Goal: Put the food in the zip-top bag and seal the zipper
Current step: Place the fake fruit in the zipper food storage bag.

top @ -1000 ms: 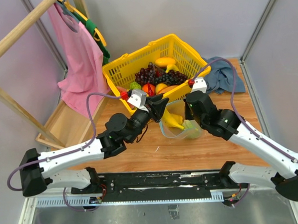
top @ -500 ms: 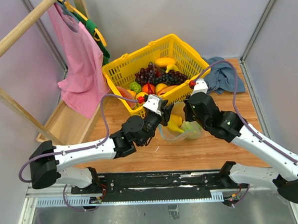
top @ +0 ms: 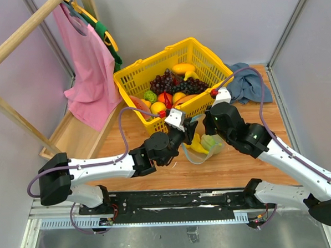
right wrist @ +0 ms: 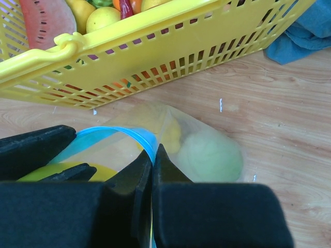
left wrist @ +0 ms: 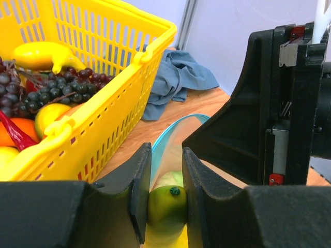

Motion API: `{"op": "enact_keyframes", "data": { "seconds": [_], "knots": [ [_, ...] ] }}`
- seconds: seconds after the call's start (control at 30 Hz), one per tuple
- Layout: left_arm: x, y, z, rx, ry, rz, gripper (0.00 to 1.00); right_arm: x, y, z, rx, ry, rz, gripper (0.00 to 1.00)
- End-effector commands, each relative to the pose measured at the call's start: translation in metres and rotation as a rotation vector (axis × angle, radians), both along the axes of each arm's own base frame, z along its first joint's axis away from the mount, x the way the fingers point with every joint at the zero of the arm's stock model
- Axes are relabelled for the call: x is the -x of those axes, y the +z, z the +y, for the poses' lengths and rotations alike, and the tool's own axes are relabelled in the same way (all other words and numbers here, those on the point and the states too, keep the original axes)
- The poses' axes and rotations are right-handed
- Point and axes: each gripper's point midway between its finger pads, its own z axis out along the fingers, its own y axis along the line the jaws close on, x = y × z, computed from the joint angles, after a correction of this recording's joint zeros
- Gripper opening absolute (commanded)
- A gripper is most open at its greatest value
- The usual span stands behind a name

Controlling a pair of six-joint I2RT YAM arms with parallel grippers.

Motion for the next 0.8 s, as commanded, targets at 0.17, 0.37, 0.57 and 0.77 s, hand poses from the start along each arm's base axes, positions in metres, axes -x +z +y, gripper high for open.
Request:
{"op": "enact_keyframes", "data": {
  "seconds": [0.17,0.37,0.57,0.77],
  "knots": [
    [0.008,-0.005,0.002,0.122,0.047,0.081,0.24,-0.003,0.013,0.003,-0.066,-0.015,-0.031,0.01],
    [0.011,-0.009,0.001,0.107,0.032,0.096,0.44,-0.005,0.010,0.004,-0.062,-0.016,-0.026,0.01],
    [0.015,-0.007,0.001,0.095,0.008,0.110,0.69,-0.005,0.012,0.002,-0.059,-0.022,-0.035,0.01],
    [0.019,0.003,0.019,0.010,0.037,0.162,0.81,-0.005,0.014,-0.002,-0.041,-0.027,-0.043,0.01]
  ]
}}
